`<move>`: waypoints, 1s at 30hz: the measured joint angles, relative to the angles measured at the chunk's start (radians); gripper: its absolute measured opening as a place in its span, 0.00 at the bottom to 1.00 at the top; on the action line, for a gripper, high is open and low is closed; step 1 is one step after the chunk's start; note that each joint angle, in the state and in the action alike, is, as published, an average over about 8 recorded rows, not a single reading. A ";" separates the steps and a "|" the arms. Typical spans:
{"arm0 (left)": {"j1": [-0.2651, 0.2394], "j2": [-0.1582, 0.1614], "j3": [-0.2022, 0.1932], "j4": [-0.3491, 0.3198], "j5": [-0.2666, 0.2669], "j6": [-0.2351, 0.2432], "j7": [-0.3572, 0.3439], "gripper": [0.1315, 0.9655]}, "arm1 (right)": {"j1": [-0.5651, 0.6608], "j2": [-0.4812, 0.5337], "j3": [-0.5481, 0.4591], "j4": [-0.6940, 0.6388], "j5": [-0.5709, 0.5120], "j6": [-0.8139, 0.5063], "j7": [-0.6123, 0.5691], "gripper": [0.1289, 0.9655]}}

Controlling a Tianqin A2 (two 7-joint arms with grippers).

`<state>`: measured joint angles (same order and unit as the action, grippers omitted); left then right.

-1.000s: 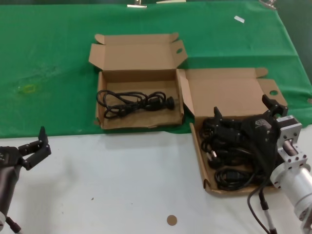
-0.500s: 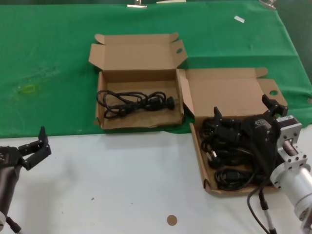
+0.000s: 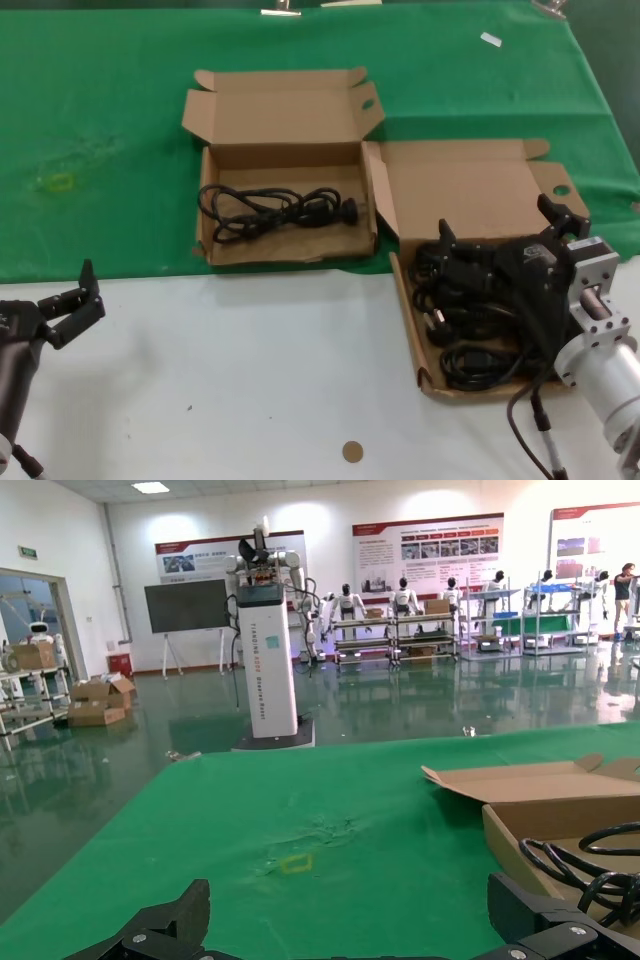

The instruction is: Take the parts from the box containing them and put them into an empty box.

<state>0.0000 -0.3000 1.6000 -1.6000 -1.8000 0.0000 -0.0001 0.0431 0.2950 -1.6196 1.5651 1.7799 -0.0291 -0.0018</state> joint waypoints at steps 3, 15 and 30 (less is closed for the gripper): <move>0.000 0.000 0.000 0.000 0.000 0.000 0.000 1.00 | 0.000 0.000 0.000 0.000 0.000 0.000 0.000 1.00; 0.000 0.000 0.000 0.000 0.000 0.000 0.000 1.00 | 0.000 0.000 0.000 0.000 0.000 0.000 0.000 1.00; 0.000 0.000 0.000 0.000 0.000 0.000 0.000 1.00 | 0.000 0.000 0.000 0.000 0.000 0.000 0.000 1.00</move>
<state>0.0000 -0.3000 1.6000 -1.6000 -1.8000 0.0000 0.0000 0.0431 0.2950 -1.6196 1.5651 1.7799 -0.0291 -0.0018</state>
